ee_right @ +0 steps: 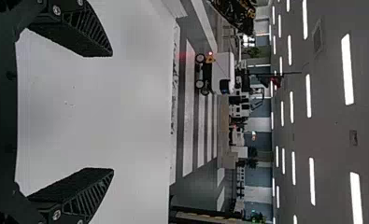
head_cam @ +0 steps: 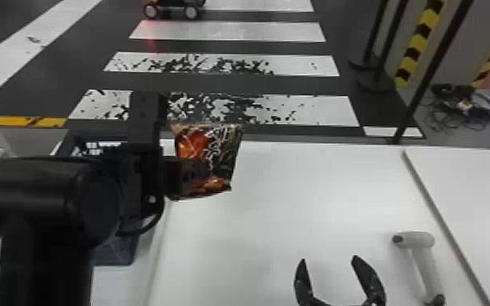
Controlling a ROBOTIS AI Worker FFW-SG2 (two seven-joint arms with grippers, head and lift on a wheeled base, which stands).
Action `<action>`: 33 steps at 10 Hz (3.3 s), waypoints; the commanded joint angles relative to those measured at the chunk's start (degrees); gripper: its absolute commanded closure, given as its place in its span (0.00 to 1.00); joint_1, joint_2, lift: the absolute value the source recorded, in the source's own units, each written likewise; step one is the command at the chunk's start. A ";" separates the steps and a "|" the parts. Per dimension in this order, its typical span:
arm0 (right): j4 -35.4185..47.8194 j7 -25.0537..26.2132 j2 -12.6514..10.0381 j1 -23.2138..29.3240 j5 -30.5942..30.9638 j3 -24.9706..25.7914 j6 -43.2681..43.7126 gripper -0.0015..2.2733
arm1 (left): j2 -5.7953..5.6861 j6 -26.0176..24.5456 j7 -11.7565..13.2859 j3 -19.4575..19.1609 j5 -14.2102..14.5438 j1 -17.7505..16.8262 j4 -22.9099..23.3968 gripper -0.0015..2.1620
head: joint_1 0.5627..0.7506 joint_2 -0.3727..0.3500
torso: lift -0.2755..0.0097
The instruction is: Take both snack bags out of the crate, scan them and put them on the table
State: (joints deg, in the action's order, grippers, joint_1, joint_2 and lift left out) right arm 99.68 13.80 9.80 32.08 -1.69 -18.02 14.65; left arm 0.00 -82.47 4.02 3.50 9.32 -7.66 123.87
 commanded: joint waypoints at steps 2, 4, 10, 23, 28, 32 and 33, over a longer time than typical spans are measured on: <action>-0.28 0.70 -0.13 0.09 -0.06 0.18 4.02 0.06 | 0.15 0.95 -1.65 2.74 0.44 2.13 -1.26 0.99 | 0.70 0.51 | 0.64; -0.37 1.67 -0.13 0.26 -0.15 0.53 6.65 0.06 | 0.15 3.41 -3.84 5.73 0.79 3.80 -2.32 0.99 | 0.70 0.48 | 0.64; -0.37 2.11 -0.04 -0.09 -0.59 0.62 7.01 0.06 | 0.15 16.59 -15.09 16.27 3.87 8.19 -10.49 0.99 | 0.70 0.35 | 0.64; -0.80 2.02 -0.04 -0.26 -1.21 0.27 7.18 0.06 | 0.15 33.47 -24.85 20.49 12.13 12.85 -14.01 0.03 | 0.70 0.21 | 0.64; -0.80 1.32 -0.04 -0.53 -1.29 0.36 7.53 0.06 | -3.78 35.22 -18.96 11.97 5.36 20.23 2.61 0.03 | 0.70 0.32 | 0.64; 0.87 -0.18 -0.57 -1.76 -2.17 0.89 3.14 0.05 | -8.79 56.32 -10.35 2.83 -1.14 29.11 4.01 0.04 | 0.70 0.51 | 0.64; 1.83 -1.23 -1.10 -2.20 -2.96 1.06 1.38 0.05 | -8.96 61.94 -8.06 0.10 -1.32 31.39 3.66 0.04 | 0.70 0.54 | 0.64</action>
State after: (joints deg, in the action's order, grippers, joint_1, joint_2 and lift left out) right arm 100.97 12.73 9.02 30.12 -4.28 -17.06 17.02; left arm -8.82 -23.87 -4.08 5.40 8.08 22.30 127.67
